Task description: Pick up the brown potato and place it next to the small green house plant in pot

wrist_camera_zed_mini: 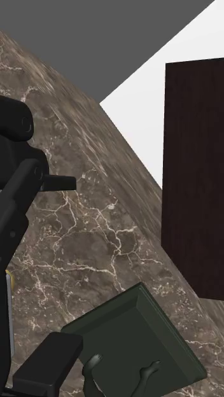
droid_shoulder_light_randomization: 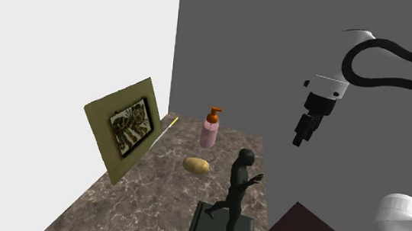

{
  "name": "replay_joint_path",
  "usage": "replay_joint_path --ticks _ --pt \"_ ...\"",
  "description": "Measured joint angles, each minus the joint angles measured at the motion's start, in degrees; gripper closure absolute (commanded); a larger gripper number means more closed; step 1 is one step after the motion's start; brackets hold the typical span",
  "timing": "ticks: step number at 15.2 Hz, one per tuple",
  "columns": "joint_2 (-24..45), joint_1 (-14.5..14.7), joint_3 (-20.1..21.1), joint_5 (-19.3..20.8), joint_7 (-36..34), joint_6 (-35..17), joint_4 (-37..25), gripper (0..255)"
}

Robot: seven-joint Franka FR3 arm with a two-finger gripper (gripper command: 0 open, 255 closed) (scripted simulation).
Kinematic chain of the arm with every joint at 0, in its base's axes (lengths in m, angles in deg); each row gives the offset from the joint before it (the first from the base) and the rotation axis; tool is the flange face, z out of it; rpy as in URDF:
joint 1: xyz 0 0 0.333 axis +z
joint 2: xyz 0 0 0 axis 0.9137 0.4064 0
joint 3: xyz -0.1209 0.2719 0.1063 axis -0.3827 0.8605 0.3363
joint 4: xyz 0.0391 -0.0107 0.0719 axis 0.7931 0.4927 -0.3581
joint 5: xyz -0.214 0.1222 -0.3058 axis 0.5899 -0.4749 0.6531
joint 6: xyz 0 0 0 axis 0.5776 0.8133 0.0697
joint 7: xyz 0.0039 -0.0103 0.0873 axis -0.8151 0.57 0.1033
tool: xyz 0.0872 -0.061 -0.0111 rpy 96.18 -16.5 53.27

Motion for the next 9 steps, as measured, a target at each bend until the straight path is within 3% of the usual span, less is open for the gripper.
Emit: replay_joint_path --ticks 4,9 --pt "3.5 1.0 0.9 -0.5 0.3 -2.7 -0.4 0" --pt "13.6 3.3 2.9 -1.3 1.1 -10.0 -2.6 0"
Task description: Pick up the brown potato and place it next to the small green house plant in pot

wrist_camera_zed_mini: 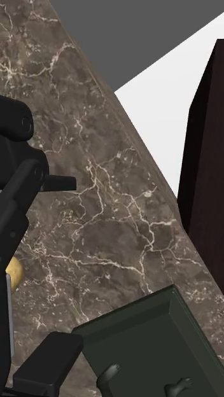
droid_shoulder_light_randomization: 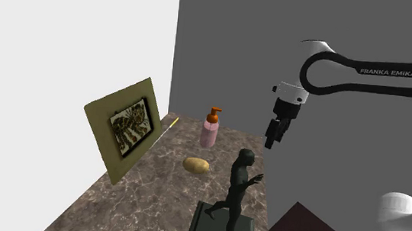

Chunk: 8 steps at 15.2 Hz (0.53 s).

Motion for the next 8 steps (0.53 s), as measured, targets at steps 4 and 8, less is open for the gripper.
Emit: replay_joint_path --ticks 4,8 --pt "9.4 1.4 1.3 -0.2 1.0 -5.2 -3.7 0" --pt "18.1 2.9 3.1 -0.1 1.3 -8.8 -8.2 0"
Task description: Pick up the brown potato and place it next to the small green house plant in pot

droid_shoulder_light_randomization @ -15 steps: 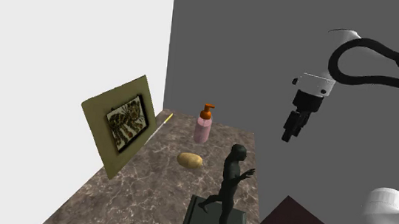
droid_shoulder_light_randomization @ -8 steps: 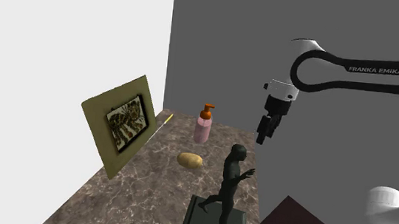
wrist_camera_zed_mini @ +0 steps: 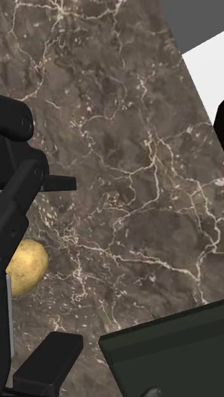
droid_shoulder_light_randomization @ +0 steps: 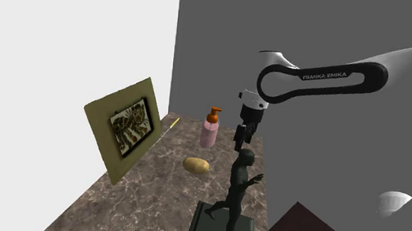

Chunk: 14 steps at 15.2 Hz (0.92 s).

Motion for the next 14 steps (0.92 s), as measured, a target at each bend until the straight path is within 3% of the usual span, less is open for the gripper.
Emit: replay_joint_path --ticks 8,14 --pt "17.0 2.6 3.0 1.8 0.2 -5.0 -10.8 0" --pt "30.8 4.7 4.4 4.4 0.3 -5.5 -23.1 0"
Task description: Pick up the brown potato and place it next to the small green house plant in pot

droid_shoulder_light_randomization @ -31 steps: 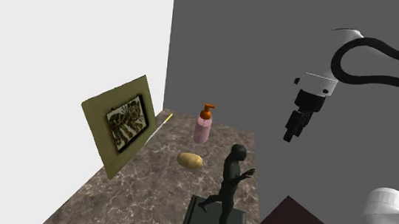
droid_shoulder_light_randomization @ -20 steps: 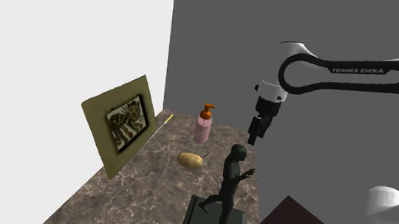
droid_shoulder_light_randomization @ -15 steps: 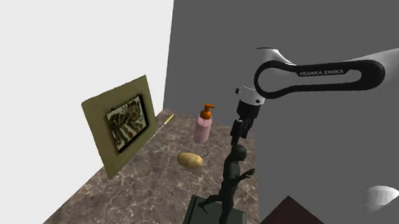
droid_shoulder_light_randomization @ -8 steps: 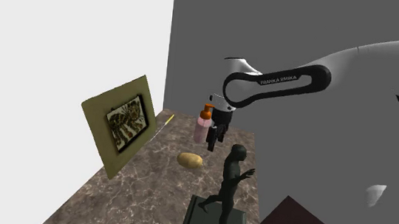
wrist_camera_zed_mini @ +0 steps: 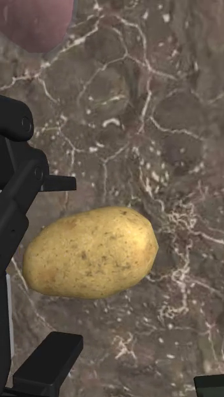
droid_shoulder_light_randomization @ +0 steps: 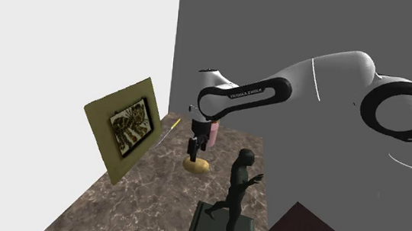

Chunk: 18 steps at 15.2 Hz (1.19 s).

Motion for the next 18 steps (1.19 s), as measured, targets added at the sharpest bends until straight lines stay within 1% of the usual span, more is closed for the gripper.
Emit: replay_joint_path --ticks 3,9,15,16,18 --pt "2.8 0.7 0.3 0.6 -0.2 -0.8 -1.7 0" --pt "4.6 0.9 0.3 0.8 -0.3 -4.8 0.5 0" --pt "4.8 0.9 0.3 0.9 -0.4 -5.3 0.7 0" --pt "4.8 0.9 0.3 0.9 -0.4 -5.3 0.7 255" --pt "4.8 0.9 0.3 0.9 -0.4 -5.3 0.7 255"
